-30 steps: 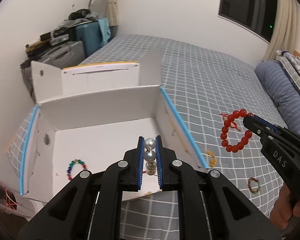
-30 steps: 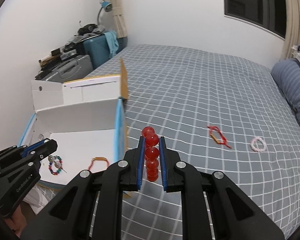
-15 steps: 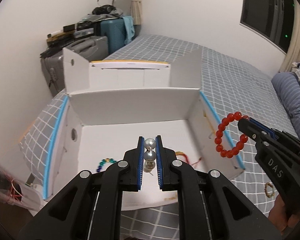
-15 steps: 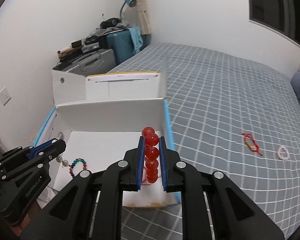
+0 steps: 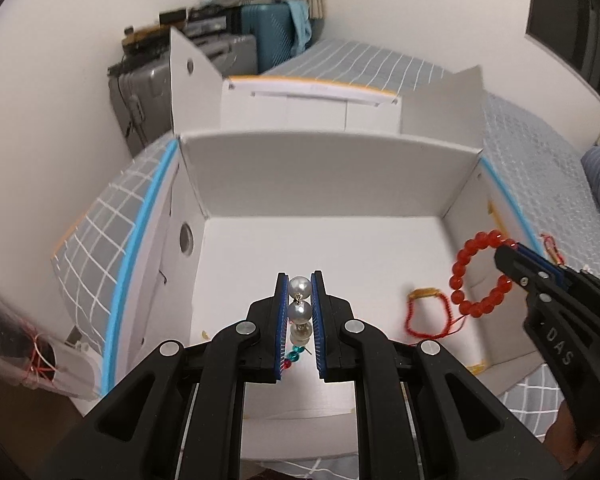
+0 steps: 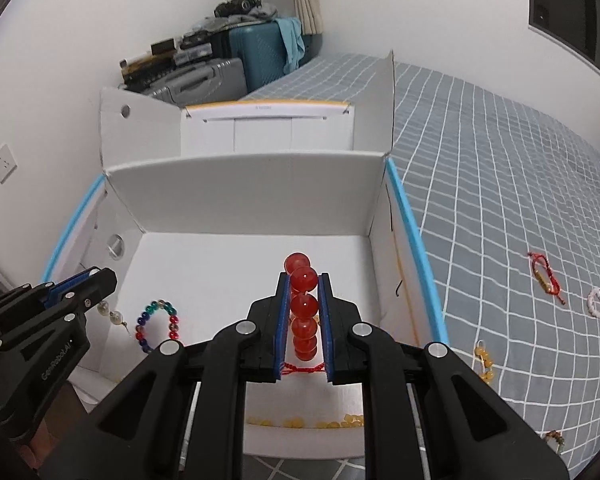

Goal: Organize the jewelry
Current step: 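Open the left tool and right tool to drop both bracelets into the box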

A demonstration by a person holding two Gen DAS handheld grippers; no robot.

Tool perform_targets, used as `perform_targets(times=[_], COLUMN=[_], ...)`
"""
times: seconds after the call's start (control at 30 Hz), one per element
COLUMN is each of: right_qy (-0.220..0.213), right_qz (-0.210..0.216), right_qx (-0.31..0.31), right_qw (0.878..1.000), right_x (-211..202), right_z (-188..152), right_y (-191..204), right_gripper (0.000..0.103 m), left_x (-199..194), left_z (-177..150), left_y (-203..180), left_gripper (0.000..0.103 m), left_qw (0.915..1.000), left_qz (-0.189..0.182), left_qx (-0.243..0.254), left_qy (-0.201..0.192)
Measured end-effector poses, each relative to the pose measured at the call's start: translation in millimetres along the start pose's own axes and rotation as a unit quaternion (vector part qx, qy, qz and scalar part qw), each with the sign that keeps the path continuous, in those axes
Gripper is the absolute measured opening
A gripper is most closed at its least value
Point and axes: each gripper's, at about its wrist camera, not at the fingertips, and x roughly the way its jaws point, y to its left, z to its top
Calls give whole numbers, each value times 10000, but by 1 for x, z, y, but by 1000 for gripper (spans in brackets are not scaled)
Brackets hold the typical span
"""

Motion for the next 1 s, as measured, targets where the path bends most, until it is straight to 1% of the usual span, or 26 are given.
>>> perform_targets(times=[0.2, 0.4, 0.53, 0.6, 0.7, 0.77, 0.83, 0.87, 0.93, 0.97, 1.0], right_qy=[250, 467, 573, 599, 442, 406, 356, 327, 317, 299, 278], right_qz=[-63, -130, -157, -154, -222, -185, -221, -250, -269, -275, -284], right_qx=[23, -12, -42, -39, -69, -58, -31, -19, -1, 36, 60], right_qw=[9997, 9988, 9982, 9981, 9988, 9990, 9991, 9991, 9991, 9992, 9992], right_x=[17, 27, 31, 32, 26, 22, 20, 19, 18, 17, 16], right_z=[-5, -8, -10, -9, -8, -7, -6, -5, -5, -4, -4], right_y=[-1, 0, 0, 0, 0, 0, -1, -2, -4, -6, -7], right_gripper=[13, 13, 13, 14, 14, 16, 29, 32, 42, 44, 46], left_x=[18, 29, 31, 31, 31, 29, 27, 26, 22, 18, 16], left_z=[-6, -10, -11, -10, -9, -9, -8, -8, -8, -7, -6], left_y=[4, 2, 4, 5, 7, 7, 7, 7, 8, 8, 8], left_gripper=[10, 10, 11, 11, 12, 12, 13, 15, 35, 40, 49], left_qw=[9996, 9990, 9988, 9987, 9987, 9987, 9988, 9989, 9990, 9991, 9992], left_qz=[95, 126, 127, 116, 129, 160, 149, 147, 154, 185, 214], left_qx=[-22, 2, -17, -49, -81, -95, -108, -113, -150, -175, -192], left_qy=[248, 424, 475, 488, 496, 472, 453, 435, 388, 335, 287])
